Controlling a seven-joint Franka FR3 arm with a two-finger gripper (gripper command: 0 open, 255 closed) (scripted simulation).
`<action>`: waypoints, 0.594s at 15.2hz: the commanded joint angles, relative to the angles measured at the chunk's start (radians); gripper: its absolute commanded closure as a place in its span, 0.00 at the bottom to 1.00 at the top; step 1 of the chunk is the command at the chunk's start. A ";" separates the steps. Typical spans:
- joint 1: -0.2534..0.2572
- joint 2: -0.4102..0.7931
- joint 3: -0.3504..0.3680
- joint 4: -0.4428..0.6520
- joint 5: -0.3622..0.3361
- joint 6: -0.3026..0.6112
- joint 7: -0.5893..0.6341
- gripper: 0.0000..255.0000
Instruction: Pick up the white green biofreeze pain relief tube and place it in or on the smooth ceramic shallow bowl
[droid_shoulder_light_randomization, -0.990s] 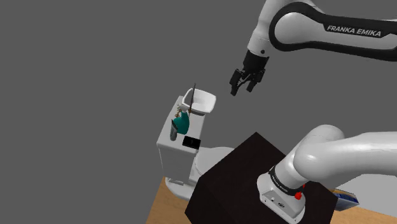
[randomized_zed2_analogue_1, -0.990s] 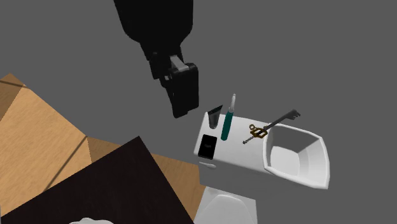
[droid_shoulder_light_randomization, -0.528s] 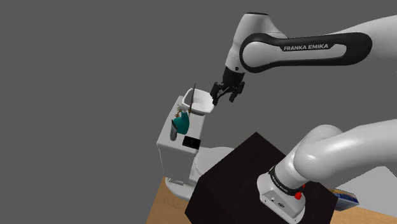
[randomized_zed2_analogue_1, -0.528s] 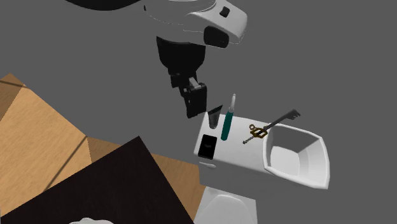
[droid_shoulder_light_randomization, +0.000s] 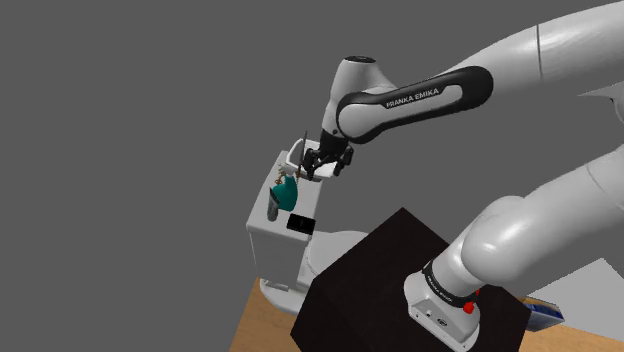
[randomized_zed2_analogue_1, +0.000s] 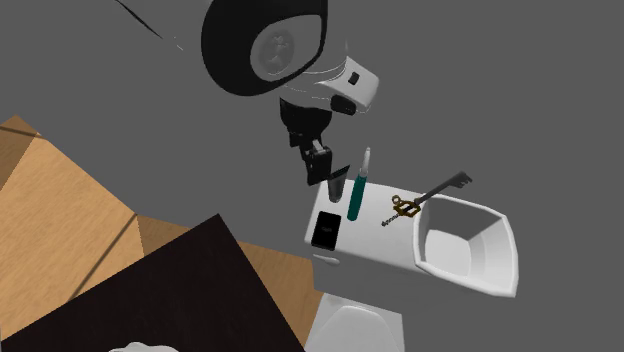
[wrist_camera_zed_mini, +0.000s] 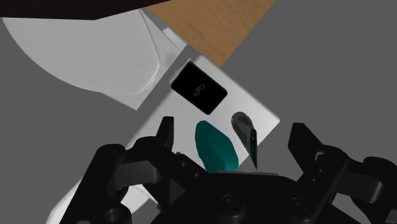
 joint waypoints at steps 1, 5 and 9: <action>-0.004 0.084 0.012 0.023 -0.010 0.063 0.028 0.00; -0.004 0.251 0.030 0.082 -0.046 0.173 0.098 0.00; 0.010 0.420 0.028 0.163 -0.099 0.261 0.175 0.00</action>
